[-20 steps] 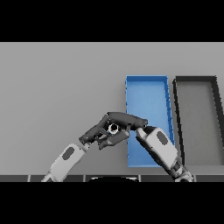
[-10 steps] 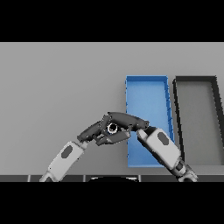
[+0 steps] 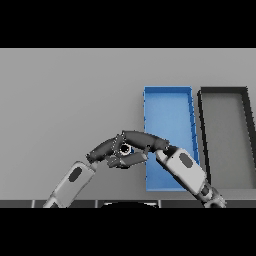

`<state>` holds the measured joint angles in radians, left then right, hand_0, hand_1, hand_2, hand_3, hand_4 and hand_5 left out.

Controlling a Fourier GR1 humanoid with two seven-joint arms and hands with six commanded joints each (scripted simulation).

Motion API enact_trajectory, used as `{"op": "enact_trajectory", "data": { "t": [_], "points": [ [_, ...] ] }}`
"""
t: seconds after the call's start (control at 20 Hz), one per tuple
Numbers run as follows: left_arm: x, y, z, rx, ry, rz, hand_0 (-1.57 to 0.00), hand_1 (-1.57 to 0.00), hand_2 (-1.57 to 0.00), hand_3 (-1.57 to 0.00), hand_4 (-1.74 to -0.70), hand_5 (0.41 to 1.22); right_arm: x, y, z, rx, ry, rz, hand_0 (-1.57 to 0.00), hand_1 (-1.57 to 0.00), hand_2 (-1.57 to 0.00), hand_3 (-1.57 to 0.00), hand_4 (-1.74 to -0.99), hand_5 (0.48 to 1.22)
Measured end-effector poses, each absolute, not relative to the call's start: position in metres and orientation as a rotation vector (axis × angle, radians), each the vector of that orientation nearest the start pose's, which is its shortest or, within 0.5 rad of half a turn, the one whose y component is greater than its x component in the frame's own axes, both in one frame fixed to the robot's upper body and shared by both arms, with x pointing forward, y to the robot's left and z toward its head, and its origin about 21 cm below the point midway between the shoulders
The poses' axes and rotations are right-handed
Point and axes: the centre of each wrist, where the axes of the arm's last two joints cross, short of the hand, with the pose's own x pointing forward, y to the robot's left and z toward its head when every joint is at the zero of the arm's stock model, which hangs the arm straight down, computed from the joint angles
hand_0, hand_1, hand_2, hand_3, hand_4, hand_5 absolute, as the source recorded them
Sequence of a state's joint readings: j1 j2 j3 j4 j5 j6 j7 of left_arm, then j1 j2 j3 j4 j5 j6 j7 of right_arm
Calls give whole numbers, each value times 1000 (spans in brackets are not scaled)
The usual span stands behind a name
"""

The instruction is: Pick up the blue pipe and place it into the blue bin.

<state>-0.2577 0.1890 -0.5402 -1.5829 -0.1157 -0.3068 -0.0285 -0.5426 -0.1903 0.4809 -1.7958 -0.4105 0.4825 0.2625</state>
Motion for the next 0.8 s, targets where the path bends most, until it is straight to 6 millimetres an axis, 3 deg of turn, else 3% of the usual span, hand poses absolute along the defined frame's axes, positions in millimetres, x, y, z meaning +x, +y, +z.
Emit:
{"op": "enact_trajectory", "data": {
  "t": [0.2, 0.45, 0.5, 0.7, 0.8],
  "points": [
    [266, 124, 43, -443, -1597, -1015, -32, -30, -27, -29, -889, 587, 273, -94, 163, 899, -1646, 1134, -1570, -1570, -1570, -1570, -1490, 1220],
    [265, 118, 41, -419, -1559, -1000, -10, -9, -8, -9, -901, 548, 278, -99, 175, 932, -1632, 1071, -1571, -1571, -1571, -1571, -1491, 1221],
    [267, 119, 38, -413, -1545, -991, -8, -7, -6, -7, -906, 541, 279, -103, 178, 969, -1607, 1044, -1571, -1571, -1571, -1571, -1541, 1221],
    [262, 120, 38, -425, -1535, -997, -3, -2, -2, -2, -915, 507, 283, -110, 211, 987, -1590, 1009, -1571, -1571, -1571, -1571, -1659, 1221],
    [259, 118, 38, -423, -1522, -1004, -1, -1, -1, -1, -920, 503, 286, -113, 237, 1011, -1576, 954, -1571, -1571, -1571, -1571, -1689, 1171]
  ]
}}
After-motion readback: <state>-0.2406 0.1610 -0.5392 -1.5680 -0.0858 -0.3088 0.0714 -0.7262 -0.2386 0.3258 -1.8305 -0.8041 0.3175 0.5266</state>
